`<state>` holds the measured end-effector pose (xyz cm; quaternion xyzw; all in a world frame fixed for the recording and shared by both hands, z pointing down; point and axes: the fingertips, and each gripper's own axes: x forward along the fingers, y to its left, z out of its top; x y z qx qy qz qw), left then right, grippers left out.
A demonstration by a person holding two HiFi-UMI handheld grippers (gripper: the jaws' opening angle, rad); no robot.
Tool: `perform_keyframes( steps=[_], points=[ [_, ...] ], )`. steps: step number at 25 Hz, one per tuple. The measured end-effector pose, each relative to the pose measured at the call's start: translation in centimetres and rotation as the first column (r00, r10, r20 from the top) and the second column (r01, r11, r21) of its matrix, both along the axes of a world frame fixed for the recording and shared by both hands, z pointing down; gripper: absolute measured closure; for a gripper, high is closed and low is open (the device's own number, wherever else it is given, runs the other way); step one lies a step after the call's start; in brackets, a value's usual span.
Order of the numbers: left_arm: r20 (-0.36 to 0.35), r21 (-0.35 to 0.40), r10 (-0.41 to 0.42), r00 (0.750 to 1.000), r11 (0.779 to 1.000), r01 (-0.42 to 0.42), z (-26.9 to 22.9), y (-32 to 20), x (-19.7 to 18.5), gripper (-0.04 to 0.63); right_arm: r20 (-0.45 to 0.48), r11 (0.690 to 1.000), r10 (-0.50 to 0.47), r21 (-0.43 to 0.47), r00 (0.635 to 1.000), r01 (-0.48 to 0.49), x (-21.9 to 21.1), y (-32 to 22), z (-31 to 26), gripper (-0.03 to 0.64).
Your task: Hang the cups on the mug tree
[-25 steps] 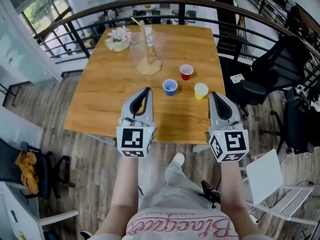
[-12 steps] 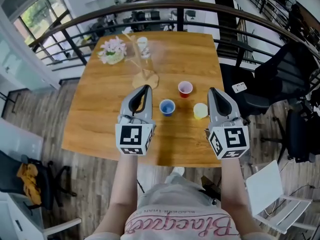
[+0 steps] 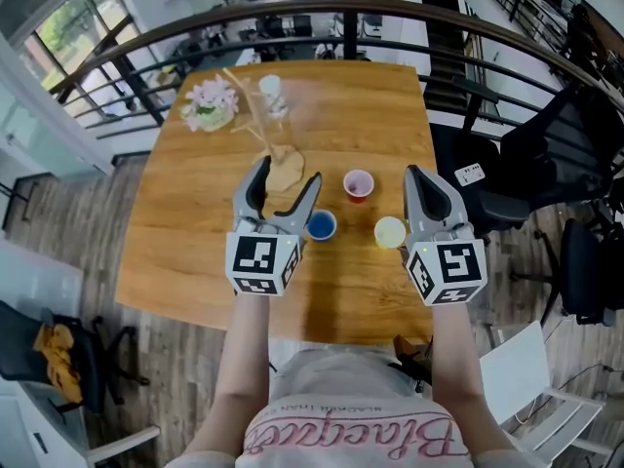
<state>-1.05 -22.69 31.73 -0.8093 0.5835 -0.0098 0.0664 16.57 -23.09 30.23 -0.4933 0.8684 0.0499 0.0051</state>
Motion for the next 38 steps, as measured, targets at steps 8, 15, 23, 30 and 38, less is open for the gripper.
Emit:
perform_keyframes(
  steps=[8, 15, 23, 30, 38],
  points=[
    [0.008, -0.067, 0.027, 1.000, 0.997, -0.027, 3.8, -1.9, 0.5, 0.239, -0.011, 1.000, 0.008, -0.024, 1.000, -0.008, -0.1, -1.1, 1.5, 0.615],
    [-0.023, -0.175, 0.083, 0.996, 0.981, -0.086, 9.6, -1.5, 1.4, 0.192, -0.022, 0.995, 0.027, -0.093, 0.999, -0.029, -0.6, -1.2, 4.9, 0.615],
    [-0.036, -0.329, 0.086, 0.996, 0.940, -0.093, 17.0, -0.2, 1.6, 0.167, -0.065, 0.991, 0.016, -0.135, 0.998, -0.025, -1.5, -1.3, 6.8, 0.615],
    [-0.045, -0.432, 0.092, 0.995, 0.896, -0.102, 22.1, 0.6, 2.5, 0.153, -0.065, 0.989, 0.037, -0.144, 0.997, -0.046, -1.0, -1.9, 7.1, 0.615],
    [-0.012, -0.487, 0.101, 0.995, 0.868, -0.094, 25.6, 0.5, 3.3, 0.197, -0.077, 0.985, 0.051, -0.162, 0.996, -0.063, -0.6, -1.9, 7.9, 0.615]
  ],
)
